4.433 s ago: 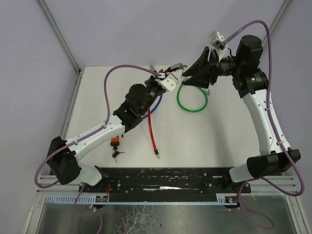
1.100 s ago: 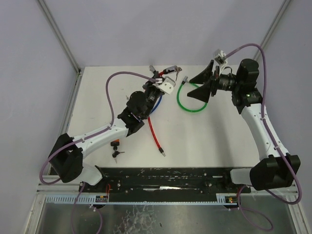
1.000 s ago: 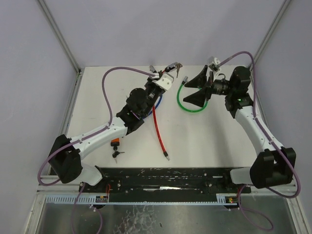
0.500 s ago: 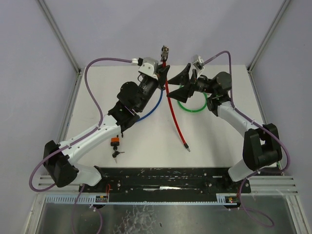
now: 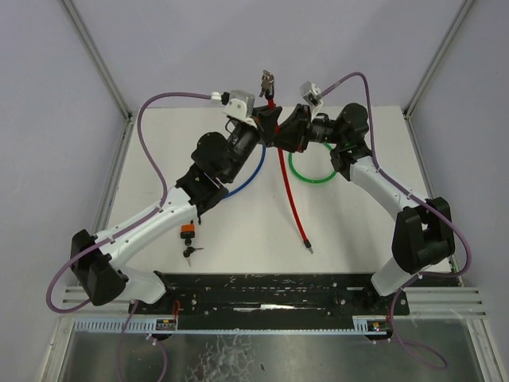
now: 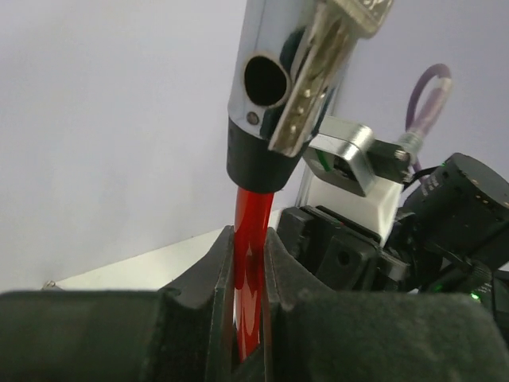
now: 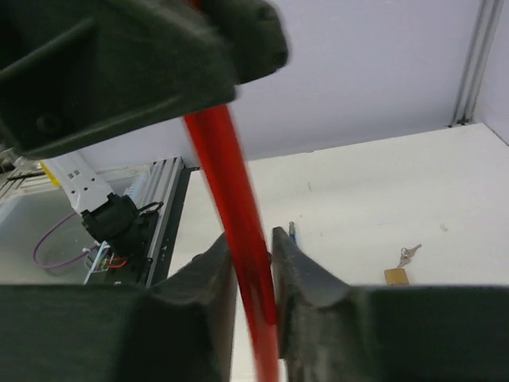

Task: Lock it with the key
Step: Adjust the key in the lock, then lock the lock.

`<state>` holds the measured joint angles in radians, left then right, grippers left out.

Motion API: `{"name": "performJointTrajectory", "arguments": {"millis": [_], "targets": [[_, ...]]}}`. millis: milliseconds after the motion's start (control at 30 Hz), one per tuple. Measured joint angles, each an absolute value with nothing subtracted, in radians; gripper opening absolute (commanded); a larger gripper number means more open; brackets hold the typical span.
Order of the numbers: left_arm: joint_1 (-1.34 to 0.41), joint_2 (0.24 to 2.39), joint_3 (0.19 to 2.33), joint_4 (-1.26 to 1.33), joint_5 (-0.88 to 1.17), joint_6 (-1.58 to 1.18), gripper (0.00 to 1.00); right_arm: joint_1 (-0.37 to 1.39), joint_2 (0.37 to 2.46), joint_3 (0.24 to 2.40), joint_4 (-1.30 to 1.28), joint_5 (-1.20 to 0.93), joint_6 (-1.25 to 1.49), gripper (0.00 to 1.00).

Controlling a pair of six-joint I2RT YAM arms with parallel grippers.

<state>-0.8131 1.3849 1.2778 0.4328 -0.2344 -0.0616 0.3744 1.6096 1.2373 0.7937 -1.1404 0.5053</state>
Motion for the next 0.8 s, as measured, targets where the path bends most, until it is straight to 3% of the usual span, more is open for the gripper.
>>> {"name": "performJointTrajectory", "arguments": {"millis": [67,133,433,567,800], "targets": [[-0.813,1.385,1.281,0.433,-0.232,-0.063,0.00,0.376,1.613,1.249,0.794,-1.166,0.505,0.05],[-0.811,1.385,1.286,0.431,-0.230,-0.067,0.01,0.379,1.618,1.262,0.799,-1.189,0.518,0.00],[-0.813,1.273,1.189,0.493,-0.123,-0.071,0.69,0.378,1.619,1.286,1.044,-1.306,0.821,0.00],[-0.810,1.192,1.113,0.550,-0.023,-0.070,0.77,0.378,1.619,1.335,1.184,-1.352,1.012,0.00],[-0.701,1.190,1.134,0.599,0.320,-0.146,0.80,0.378,1.610,1.405,1.314,-1.423,1.233,0.00]]}}
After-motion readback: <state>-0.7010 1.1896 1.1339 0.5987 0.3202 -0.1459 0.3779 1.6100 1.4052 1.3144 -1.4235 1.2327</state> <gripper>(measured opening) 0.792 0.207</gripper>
